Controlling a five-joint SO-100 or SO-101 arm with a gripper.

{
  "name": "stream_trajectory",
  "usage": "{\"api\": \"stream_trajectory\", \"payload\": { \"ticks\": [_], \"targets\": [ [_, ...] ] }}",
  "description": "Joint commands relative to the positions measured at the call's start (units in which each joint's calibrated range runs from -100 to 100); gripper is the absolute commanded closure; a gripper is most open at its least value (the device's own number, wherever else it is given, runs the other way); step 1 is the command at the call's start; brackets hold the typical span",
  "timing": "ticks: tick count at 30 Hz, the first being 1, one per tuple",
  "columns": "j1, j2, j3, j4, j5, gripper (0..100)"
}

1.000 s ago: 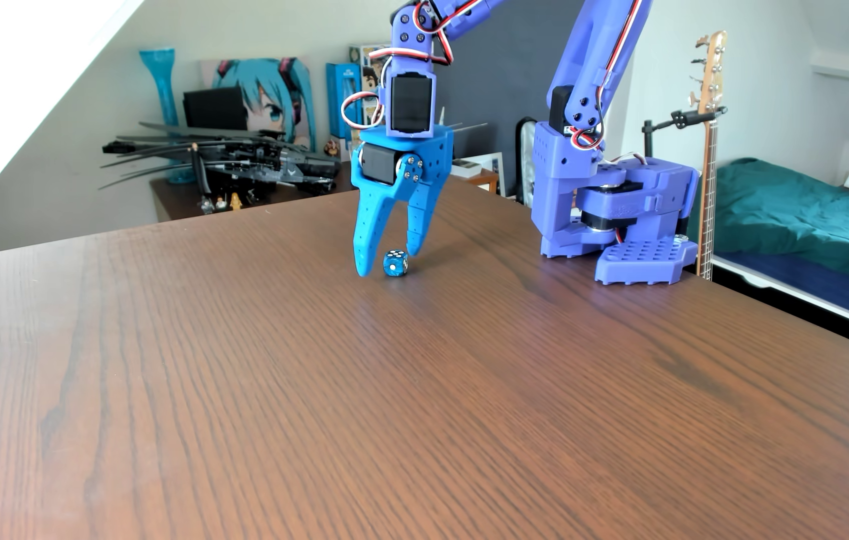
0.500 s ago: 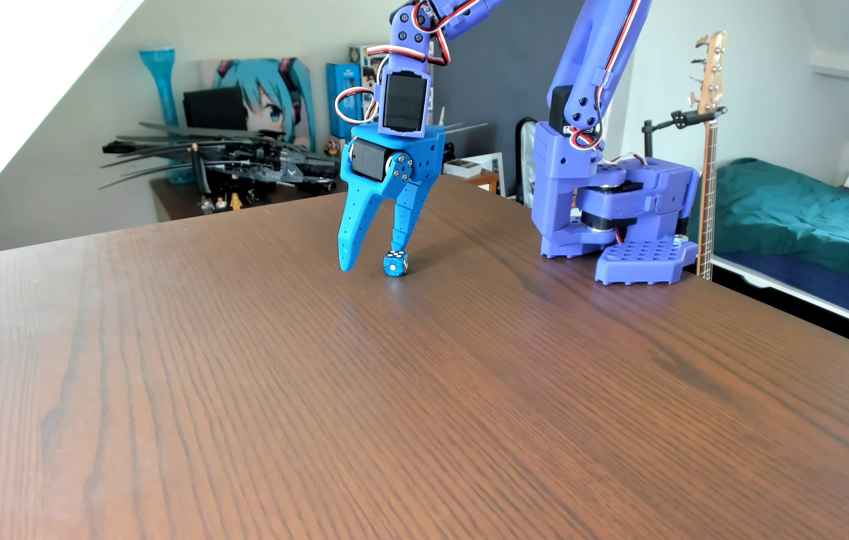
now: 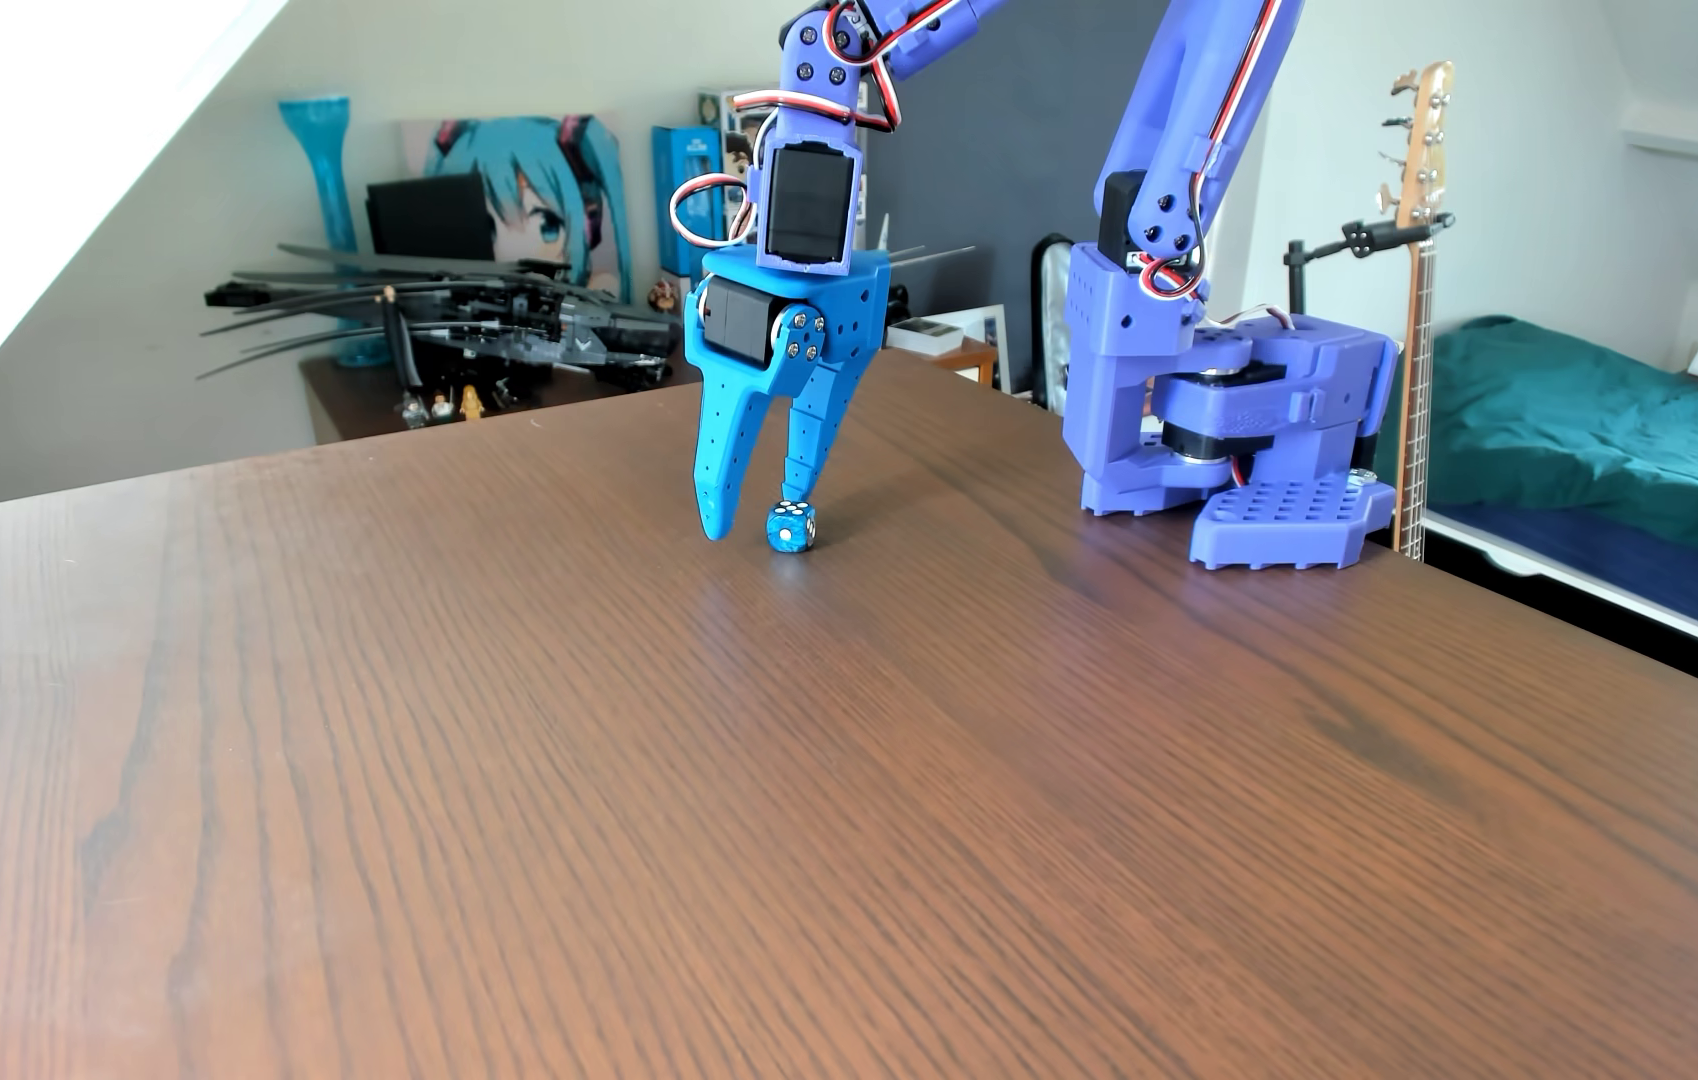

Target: Grab the blue dice

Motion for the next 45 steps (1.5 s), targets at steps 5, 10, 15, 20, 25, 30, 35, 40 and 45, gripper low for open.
{"api": "stream_trajectory", "payload": {
  "ticks": [5,10,15,20,25,30,35,40,45],
  "targets": [
    [-3.4,-0.9,-1.4,4.7,-1.5,79],
    [-3.0,-0.8,-1.4,4.7,-1.1,79],
    [-2.8,-1.0,-1.2,4.7,-1.1,81],
    [-2.7,-0.6,-1.2,4.7,-1.1,96],
    [-2.7,-0.6,-1.2,4.7,-1.1,98],
    [-2.7,-1.3,-1.6,4.7,-1.5,98],
    [-6.9,-1.5,-12.5,5.5,-8.5,98],
    [-16.3,-7.6,-24.9,8.2,-17.1,98],
    [-28.2,-23.3,-36.1,18.3,-22.6,98]
  ]
}}
